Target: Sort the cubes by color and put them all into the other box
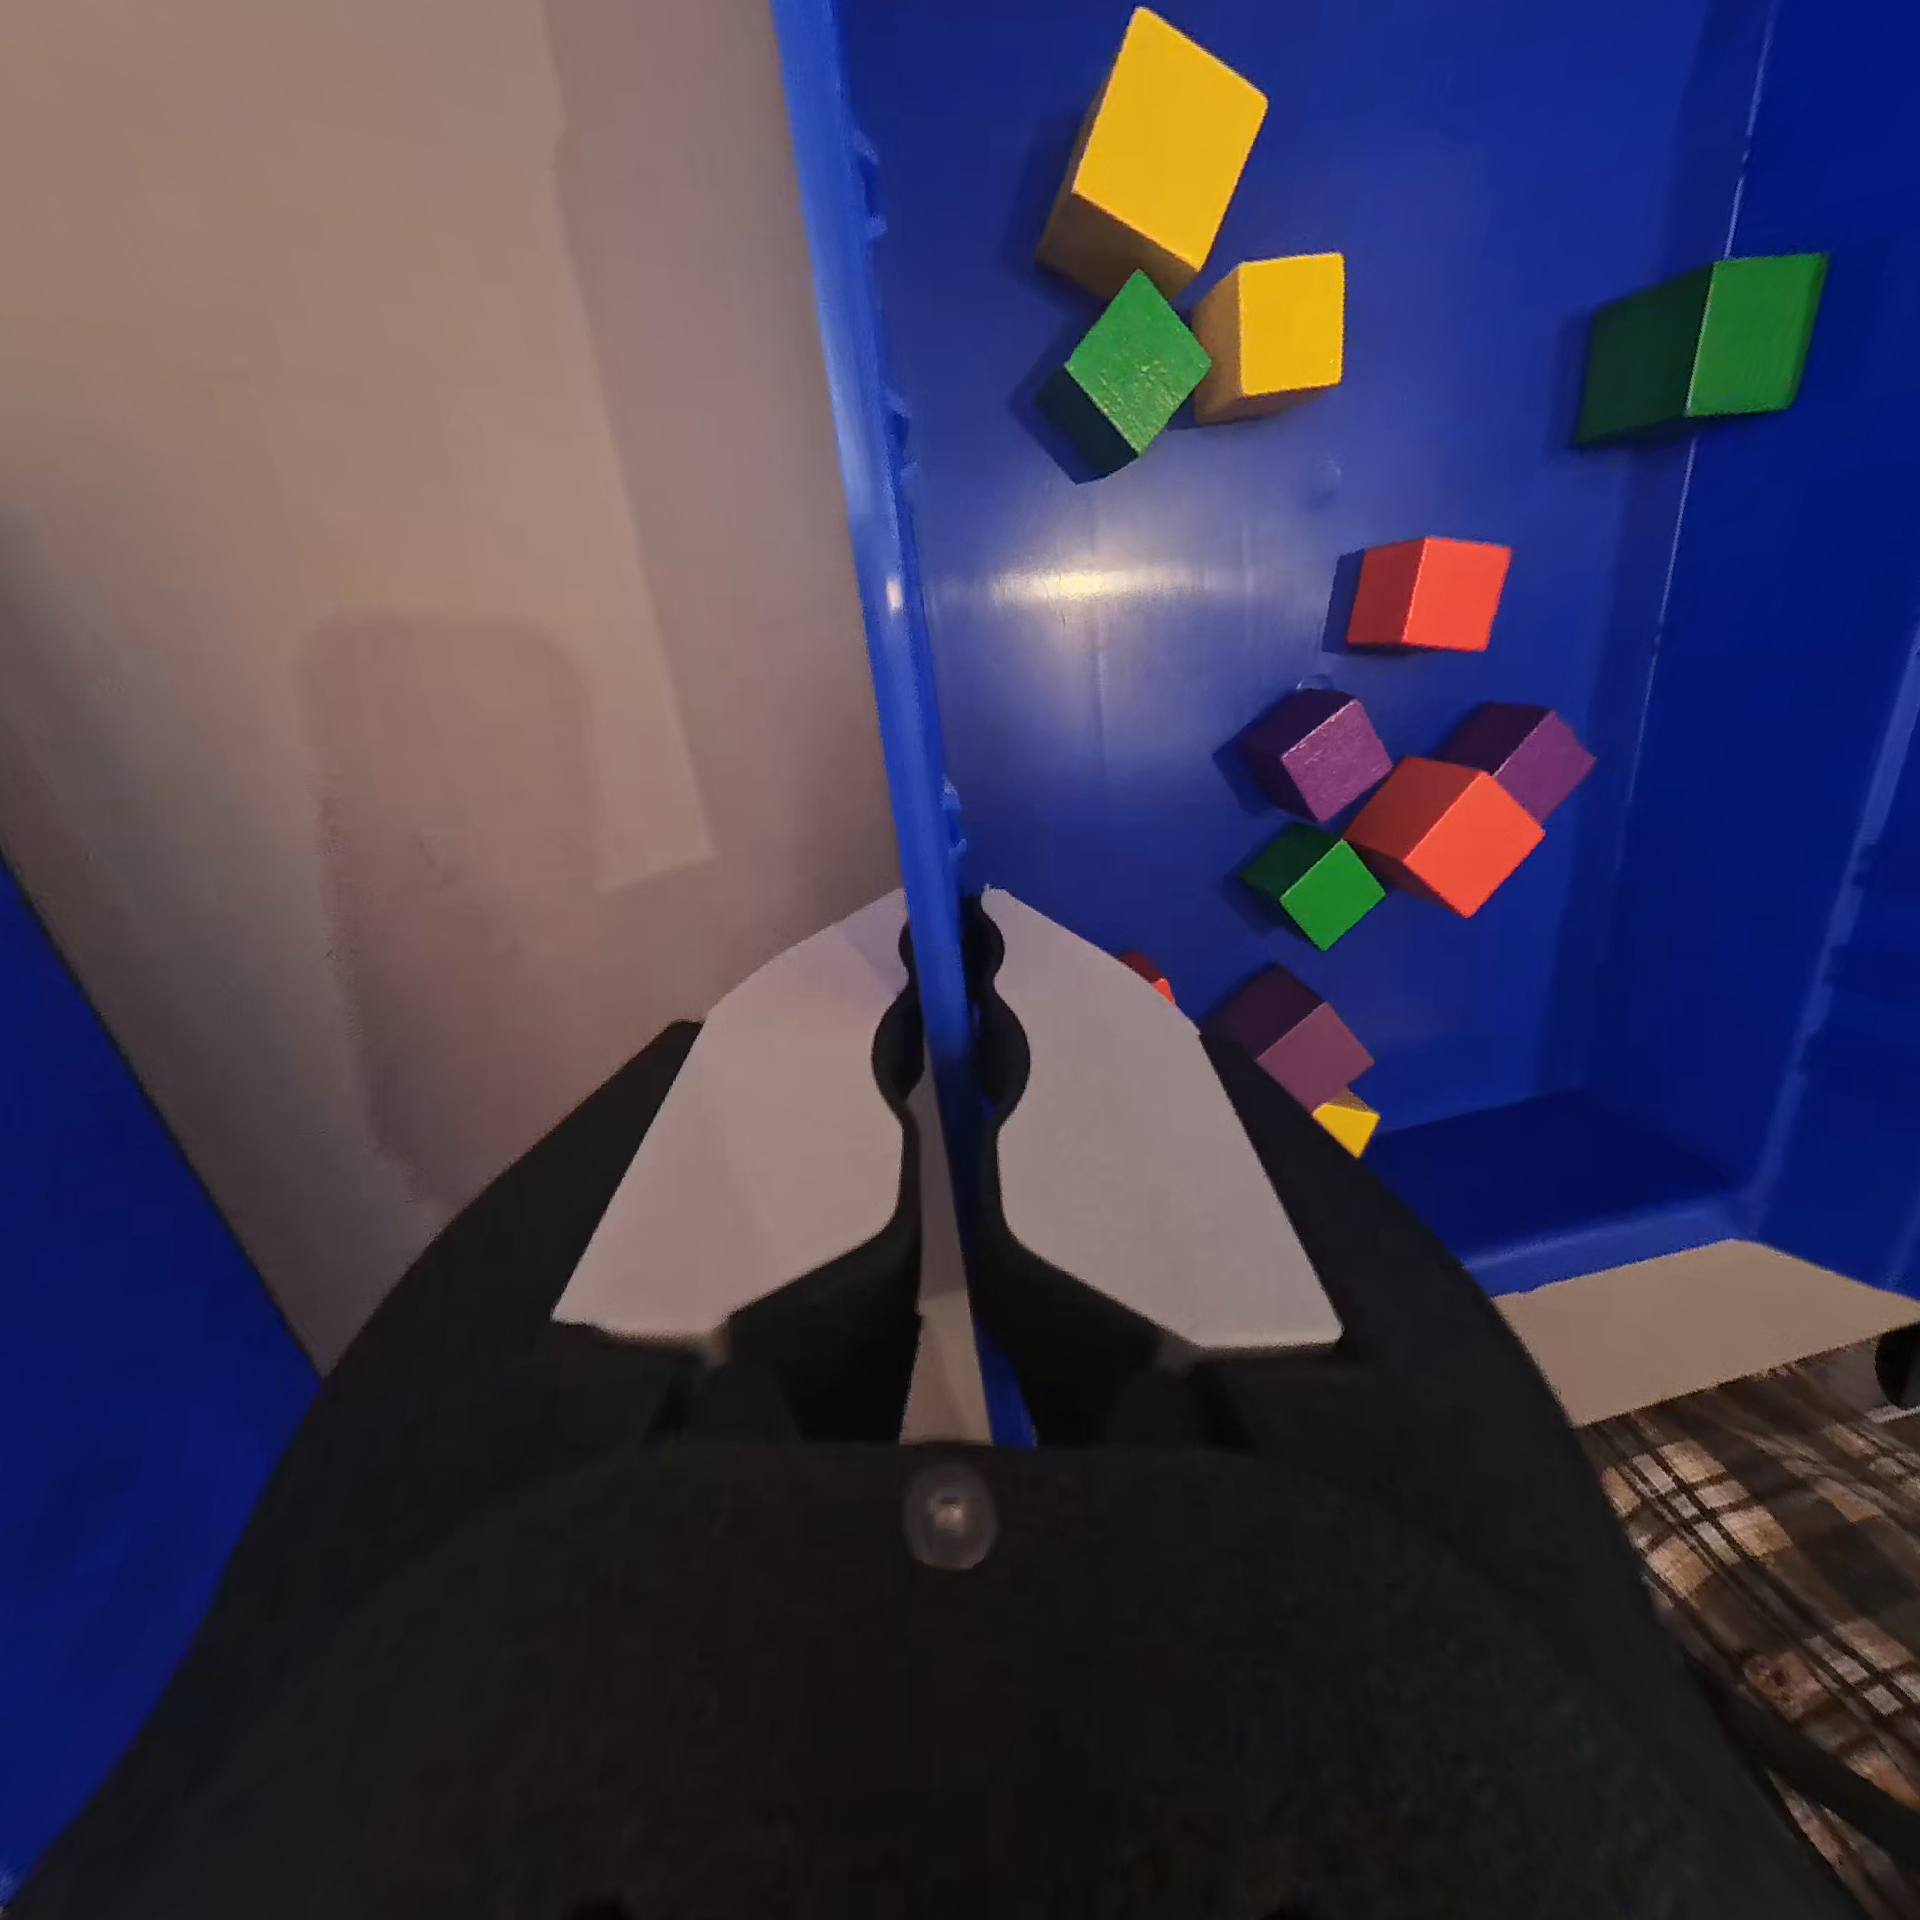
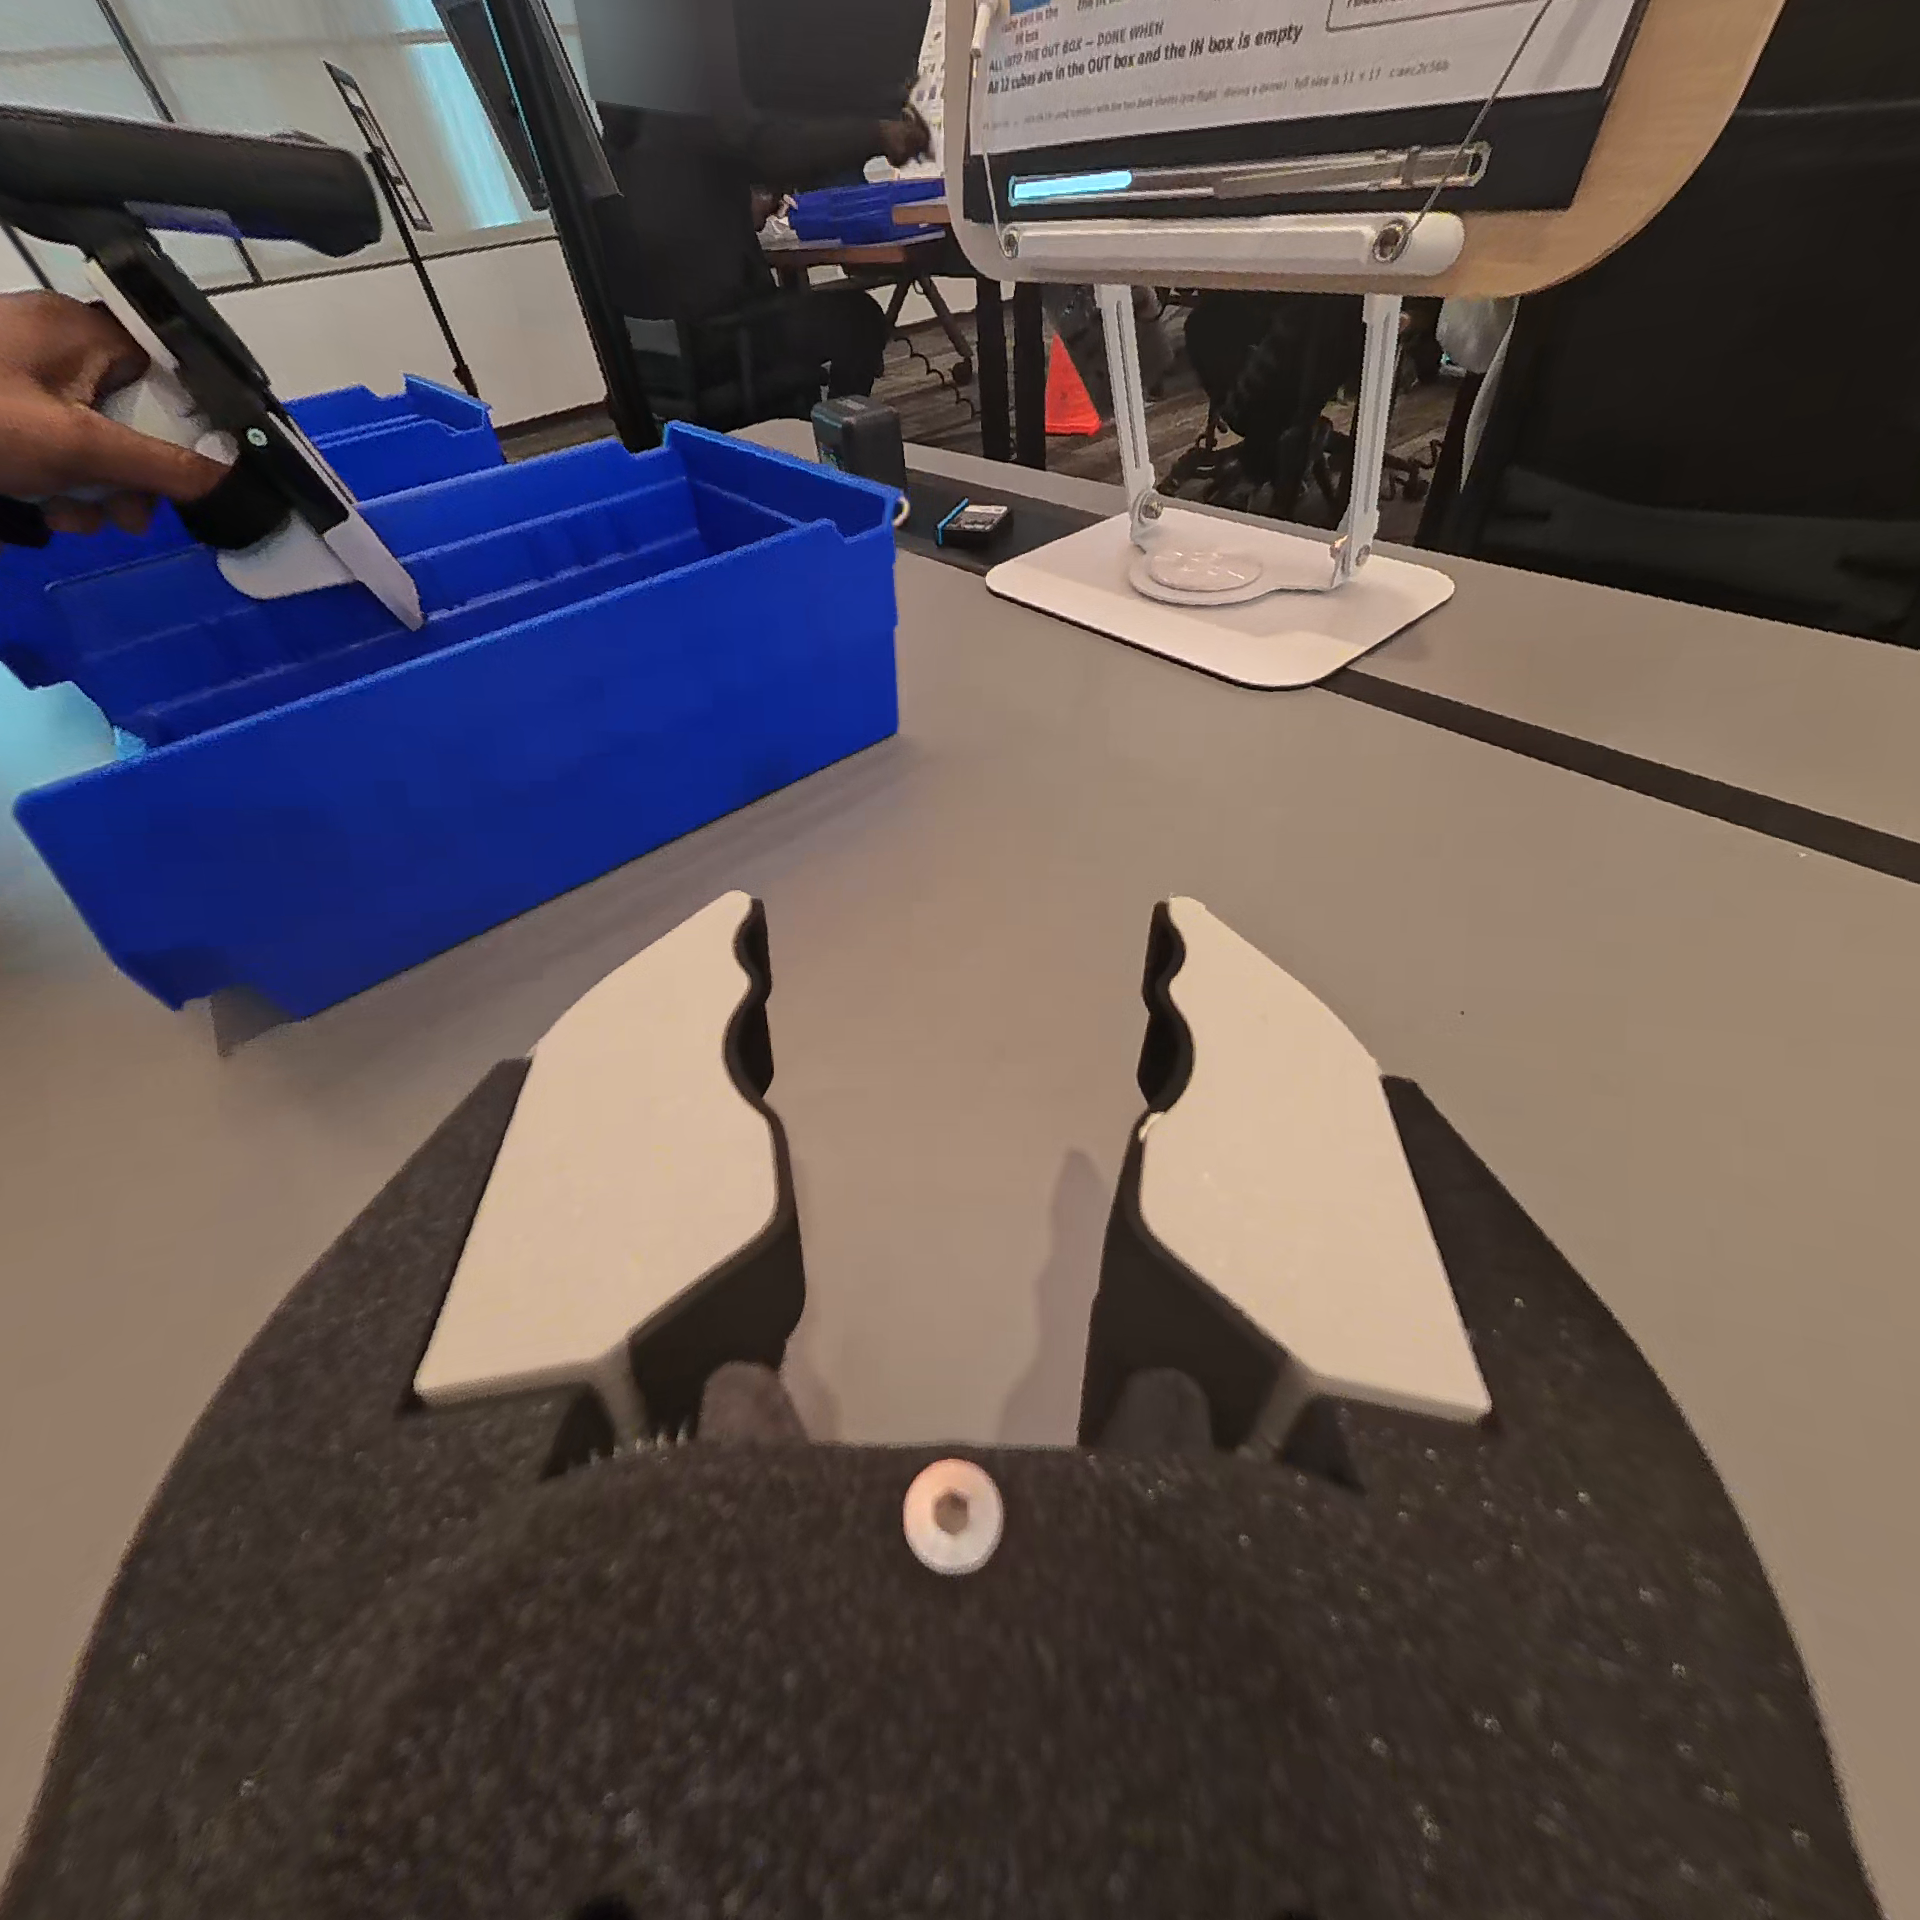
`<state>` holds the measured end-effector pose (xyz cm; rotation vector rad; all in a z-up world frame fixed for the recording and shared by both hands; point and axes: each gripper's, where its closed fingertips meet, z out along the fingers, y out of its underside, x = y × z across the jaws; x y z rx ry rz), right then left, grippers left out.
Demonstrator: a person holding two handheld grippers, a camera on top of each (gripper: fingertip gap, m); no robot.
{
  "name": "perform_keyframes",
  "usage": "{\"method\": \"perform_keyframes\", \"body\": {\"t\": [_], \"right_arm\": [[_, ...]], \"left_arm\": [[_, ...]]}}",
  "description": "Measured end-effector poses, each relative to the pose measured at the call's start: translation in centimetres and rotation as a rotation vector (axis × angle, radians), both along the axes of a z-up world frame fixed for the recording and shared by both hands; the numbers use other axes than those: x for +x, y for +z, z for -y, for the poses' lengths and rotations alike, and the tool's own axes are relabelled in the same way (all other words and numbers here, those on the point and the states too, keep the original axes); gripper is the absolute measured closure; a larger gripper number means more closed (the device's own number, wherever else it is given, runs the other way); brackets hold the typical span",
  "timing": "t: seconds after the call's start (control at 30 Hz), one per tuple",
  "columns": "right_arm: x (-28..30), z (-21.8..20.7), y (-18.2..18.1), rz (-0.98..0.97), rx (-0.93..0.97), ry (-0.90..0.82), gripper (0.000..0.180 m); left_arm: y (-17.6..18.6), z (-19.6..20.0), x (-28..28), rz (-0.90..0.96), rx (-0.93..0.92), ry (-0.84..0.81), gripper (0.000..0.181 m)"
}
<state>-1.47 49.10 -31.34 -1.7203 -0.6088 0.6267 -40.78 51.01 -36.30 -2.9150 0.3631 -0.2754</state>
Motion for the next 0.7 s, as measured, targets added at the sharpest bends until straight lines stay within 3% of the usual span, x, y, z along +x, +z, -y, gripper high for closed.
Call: {"method": "perform_keyframes", "body": {"t": [0.7], "right_arm": [[-0.7,0.2,-0.6,0.018,-0.028,0.035,0.12]], "left_arm": [[0.1,1.2,-7.8,-0.038,0.02,0.192,0.176]]}}
